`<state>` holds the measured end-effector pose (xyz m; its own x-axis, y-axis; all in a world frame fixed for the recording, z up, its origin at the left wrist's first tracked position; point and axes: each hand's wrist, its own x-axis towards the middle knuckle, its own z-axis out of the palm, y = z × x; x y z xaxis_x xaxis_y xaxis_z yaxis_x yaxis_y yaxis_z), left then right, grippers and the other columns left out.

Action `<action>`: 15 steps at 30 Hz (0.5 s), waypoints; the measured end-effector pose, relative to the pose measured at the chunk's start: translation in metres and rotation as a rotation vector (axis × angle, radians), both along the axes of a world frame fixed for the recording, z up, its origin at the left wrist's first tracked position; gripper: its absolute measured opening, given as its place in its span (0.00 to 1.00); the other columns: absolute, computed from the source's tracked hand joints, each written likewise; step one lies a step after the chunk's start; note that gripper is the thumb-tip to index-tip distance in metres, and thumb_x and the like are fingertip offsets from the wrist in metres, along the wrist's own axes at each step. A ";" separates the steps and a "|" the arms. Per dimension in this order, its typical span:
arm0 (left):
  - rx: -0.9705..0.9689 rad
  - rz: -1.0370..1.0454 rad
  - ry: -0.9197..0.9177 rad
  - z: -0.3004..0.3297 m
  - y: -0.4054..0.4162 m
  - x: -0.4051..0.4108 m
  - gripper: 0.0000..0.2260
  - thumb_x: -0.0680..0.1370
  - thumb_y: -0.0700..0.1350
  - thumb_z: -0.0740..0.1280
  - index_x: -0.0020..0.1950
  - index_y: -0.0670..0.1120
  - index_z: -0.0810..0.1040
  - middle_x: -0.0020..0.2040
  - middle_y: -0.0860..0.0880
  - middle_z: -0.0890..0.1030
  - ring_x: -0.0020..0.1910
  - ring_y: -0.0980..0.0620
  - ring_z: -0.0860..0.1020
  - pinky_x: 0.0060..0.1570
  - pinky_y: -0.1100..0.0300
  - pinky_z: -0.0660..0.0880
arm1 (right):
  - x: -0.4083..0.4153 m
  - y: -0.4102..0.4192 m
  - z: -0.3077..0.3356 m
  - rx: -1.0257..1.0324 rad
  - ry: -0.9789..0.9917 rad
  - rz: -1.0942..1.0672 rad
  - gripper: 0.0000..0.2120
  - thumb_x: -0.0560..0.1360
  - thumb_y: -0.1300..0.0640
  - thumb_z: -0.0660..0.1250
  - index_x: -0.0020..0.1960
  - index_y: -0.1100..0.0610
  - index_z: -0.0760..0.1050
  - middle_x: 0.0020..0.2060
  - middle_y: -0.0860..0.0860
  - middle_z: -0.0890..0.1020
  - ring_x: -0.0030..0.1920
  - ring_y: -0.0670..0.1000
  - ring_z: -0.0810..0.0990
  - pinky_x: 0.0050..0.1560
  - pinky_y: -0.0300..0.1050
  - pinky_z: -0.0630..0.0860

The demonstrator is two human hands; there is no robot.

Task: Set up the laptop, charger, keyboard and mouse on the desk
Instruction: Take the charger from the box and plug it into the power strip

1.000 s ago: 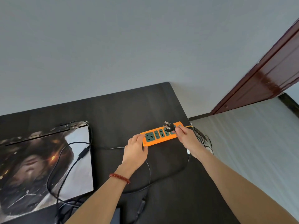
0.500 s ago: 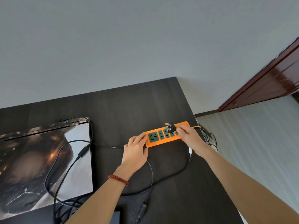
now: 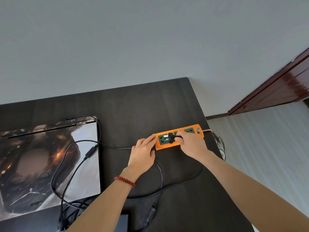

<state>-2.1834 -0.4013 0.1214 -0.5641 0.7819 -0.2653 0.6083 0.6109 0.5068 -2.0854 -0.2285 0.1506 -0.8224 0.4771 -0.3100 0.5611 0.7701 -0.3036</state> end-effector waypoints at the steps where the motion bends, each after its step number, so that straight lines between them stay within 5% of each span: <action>1: -0.002 -0.004 0.000 0.000 0.000 -0.001 0.23 0.78 0.43 0.59 0.72 0.52 0.60 0.74 0.57 0.60 0.69 0.53 0.60 0.64 0.50 0.66 | 0.000 0.000 0.001 0.018 -0.020 0.015 0.11 0.80 0.50 0.54 0.55 0.54 0.71 0.44 0.51 0.80 0.39 0.47 0.74 0.33 0.38 0.69; 8: -0.023 -0.039 -0.023 0.002 -0.001 -0.006 0.23 0.78 0.43 0.58 0.73 0.53 0.60 0.74 0.58 0.58 0.69 0.53 0.59 0.65 0.48 0.64 | -0.011 -0.001 0.010 0.047 -0.167 0.007 0.13 0.80 0.50 0.54 0.54 0.56 0.73 0.43 0.53 0.79 0.42 0.51 0.76 0.35 0.42 0.69; 15: -0.012 -0.064 -0.055 0.003 -0.003 -0.009 0.23 0.78 0.43 0.58 0.73 0.53 0.58 0.75 0.58 0.57 0.70 0.52 0.59 0.65 0.48 0.65 | -0.015 0.001 0.016 -0.041 0.009 -0.041 0.06 0.78 0.54 0.60 0.44 0.51 0.64 0.39 0.51 0.78 0.37 0.50 0.75 0.34 0.44 0.71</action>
